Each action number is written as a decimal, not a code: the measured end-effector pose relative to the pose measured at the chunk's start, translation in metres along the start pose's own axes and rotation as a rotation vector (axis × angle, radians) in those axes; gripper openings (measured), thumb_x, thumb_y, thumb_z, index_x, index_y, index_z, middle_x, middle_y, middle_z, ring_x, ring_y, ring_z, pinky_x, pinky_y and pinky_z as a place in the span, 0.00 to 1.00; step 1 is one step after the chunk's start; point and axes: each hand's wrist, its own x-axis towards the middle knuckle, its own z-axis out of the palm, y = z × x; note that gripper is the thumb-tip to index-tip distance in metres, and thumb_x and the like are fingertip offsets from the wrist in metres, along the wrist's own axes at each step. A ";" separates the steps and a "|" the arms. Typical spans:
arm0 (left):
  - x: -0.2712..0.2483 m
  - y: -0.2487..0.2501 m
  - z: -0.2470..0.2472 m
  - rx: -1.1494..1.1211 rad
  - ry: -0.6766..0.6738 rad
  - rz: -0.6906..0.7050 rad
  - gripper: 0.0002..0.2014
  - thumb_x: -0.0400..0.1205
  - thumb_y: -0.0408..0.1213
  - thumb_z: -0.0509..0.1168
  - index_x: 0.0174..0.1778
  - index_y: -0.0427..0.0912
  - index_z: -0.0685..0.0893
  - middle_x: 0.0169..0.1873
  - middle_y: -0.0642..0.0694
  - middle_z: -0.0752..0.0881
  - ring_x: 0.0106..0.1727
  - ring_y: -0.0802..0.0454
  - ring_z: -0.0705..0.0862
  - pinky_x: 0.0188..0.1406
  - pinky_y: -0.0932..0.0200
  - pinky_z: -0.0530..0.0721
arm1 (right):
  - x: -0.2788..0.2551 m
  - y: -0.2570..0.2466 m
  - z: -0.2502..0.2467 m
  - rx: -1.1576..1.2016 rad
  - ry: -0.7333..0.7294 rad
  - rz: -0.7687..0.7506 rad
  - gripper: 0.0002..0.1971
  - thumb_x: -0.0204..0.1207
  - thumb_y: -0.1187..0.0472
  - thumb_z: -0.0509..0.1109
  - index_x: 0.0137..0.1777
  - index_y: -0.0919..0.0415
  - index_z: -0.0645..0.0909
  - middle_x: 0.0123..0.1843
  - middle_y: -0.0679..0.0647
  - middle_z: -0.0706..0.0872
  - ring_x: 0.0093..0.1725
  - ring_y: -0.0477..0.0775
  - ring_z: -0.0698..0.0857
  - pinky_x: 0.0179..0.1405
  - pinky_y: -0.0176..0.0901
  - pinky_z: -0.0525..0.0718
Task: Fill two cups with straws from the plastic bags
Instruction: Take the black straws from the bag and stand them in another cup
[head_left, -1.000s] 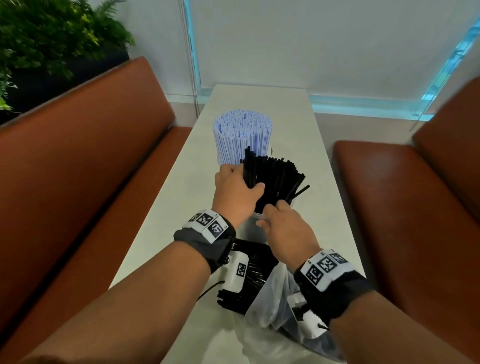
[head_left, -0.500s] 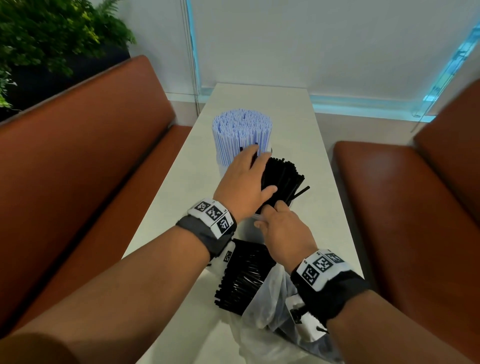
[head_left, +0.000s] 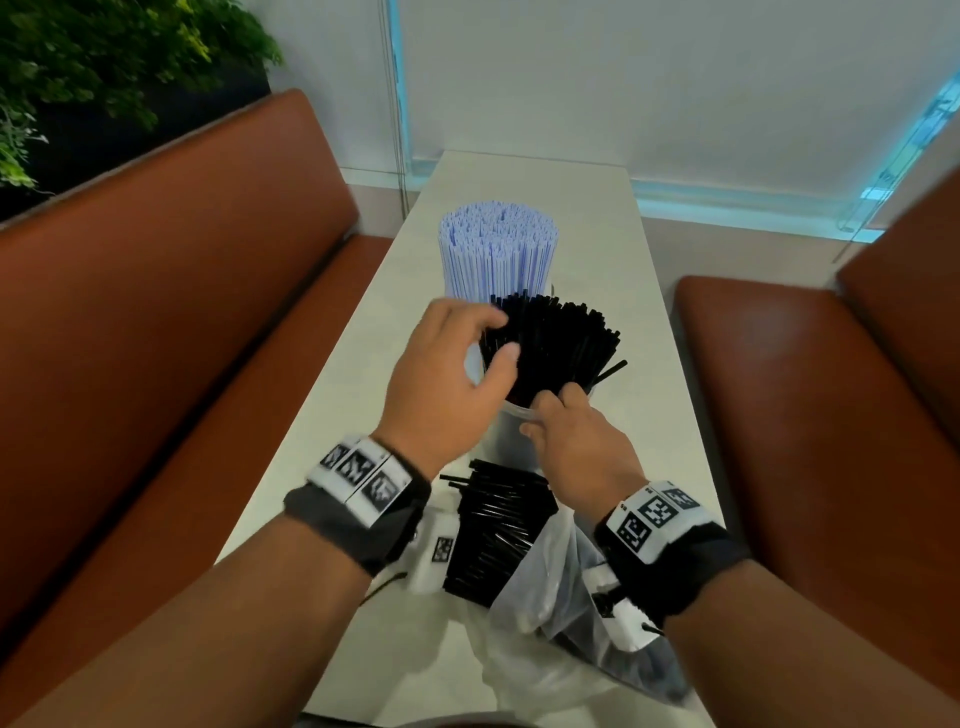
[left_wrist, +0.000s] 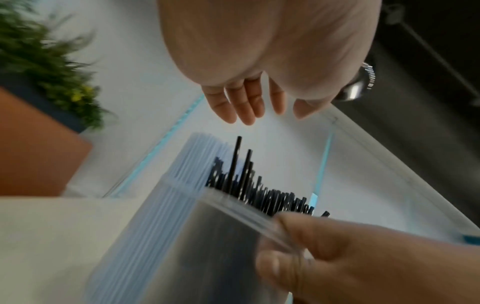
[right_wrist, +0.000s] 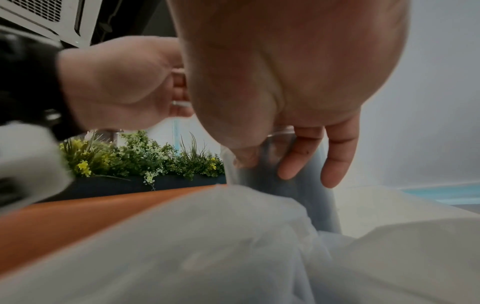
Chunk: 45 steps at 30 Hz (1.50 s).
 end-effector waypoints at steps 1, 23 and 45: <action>-0.015 -0.004 -0.003 -0.030 -0.029 -0.081 0.11 0.82 0.48 0.65 0.59 0.52 0.82 0.51 0.56 0.81 0.53 0.59 0.82 0.50 0.68 0.77 | -0.003 -0.001 -0.001 0.014 0.010 -0.009 0.09 0.89 0.52 0.58 0.64 0.53 0.73 0.56 0.50 0.69 0.47 0.58 0.82 0.36 0.50 0.78; -0.084 -0.015 0.074 0.492 -1.091 0.138 0.22 0.82 0.30 0.61 0.74 0.38 0.73 0.65 0.38 0.79 0.60 0.38 0.79 0.61 0.44 0.79 | -0.032 0.019 0.021 0.085 -0.181 0.427 0.09 0.82 0.57 0.58 0.52 0.56 0.79 0.47 0.51 0.84 0.40 0.52 0.78 0.28 0.38 0.64; -0.076 -0.099 -0.030 0.700 -0.866 0.084 0.11 0.86 0.42 0.58 0.63 0.47 0.74 0.54 0.47 0.82 0.50 0.45 0.81 0.46 0.50 0.77 | -0.038 0.028 0.026 0.202 0.009 0.337 0.18 0.84 0.38 0.54 0.55 0.39 0.85 0.52 0.44 0.76 0.52 0.47 0.80 0.49 0.48 0.76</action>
